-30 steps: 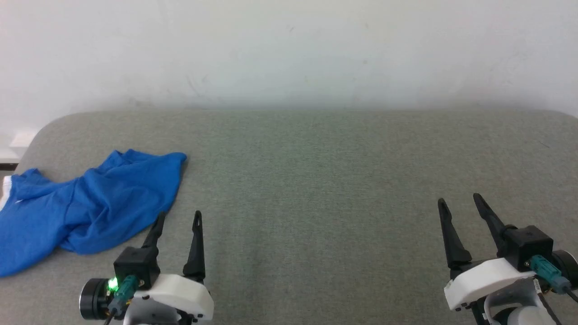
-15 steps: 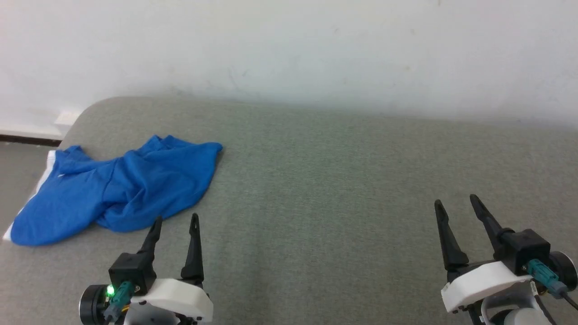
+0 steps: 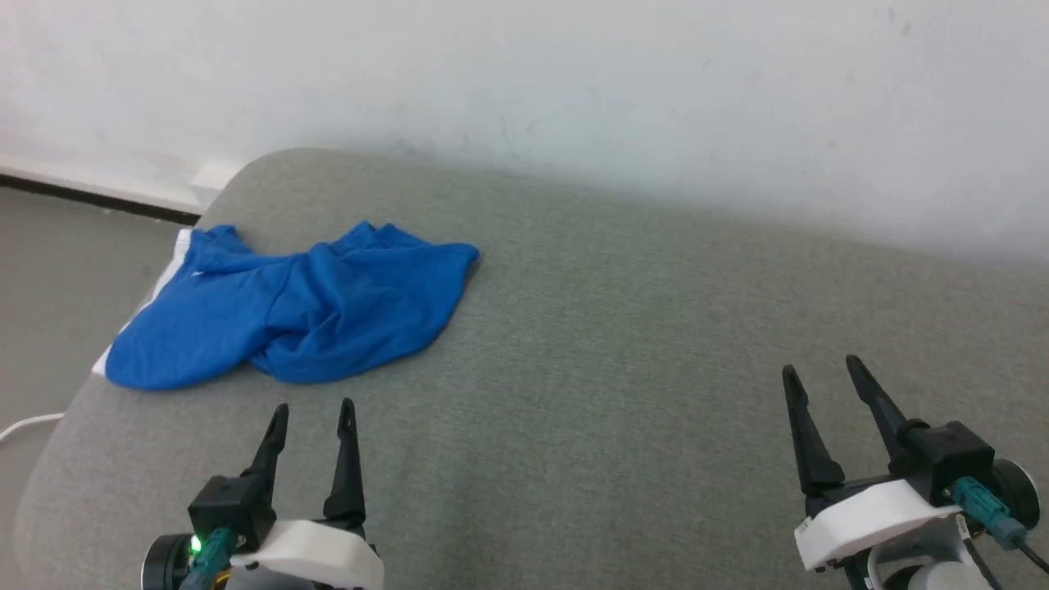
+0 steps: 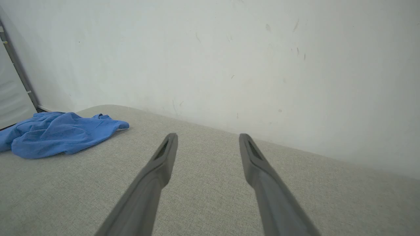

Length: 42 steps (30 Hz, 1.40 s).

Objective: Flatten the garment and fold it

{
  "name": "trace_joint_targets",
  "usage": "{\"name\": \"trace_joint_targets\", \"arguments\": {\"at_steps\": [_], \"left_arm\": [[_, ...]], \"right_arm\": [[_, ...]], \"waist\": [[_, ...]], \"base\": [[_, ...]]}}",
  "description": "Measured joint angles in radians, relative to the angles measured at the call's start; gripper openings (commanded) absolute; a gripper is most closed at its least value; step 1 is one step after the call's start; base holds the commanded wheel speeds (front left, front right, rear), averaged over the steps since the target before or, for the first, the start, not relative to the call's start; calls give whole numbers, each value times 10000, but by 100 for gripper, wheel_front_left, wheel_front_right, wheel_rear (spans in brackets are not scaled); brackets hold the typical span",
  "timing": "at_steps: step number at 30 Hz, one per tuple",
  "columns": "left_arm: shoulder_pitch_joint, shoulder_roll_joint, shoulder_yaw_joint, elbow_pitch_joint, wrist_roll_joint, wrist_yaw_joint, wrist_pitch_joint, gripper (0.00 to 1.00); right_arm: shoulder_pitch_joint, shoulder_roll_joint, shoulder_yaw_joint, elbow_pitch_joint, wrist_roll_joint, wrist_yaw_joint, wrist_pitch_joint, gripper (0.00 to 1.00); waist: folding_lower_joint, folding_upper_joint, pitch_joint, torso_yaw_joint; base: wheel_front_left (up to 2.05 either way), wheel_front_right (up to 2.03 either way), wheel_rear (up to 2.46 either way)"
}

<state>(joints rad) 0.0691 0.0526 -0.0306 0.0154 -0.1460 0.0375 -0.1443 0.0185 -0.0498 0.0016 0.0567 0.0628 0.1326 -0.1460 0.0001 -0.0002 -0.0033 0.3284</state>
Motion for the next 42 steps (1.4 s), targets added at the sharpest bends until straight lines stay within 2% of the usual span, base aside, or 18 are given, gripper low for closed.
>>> {"name": "trace_joint_targets", "arguments": {"at_steps": [17,42], "left_arm": [[163,0,8,102,-399,31,-341,100],[370,-2,-138,341,-999,163,-867,100]], "right_arm": [[0,2,274,221,125,0,-347,100],[-1,2,516,520,359,0,-859,100]], "waist": [[0,1,-98,1236],[0,1,-112,2384]], "base": [[0,0,0],[0,0,0]]}}
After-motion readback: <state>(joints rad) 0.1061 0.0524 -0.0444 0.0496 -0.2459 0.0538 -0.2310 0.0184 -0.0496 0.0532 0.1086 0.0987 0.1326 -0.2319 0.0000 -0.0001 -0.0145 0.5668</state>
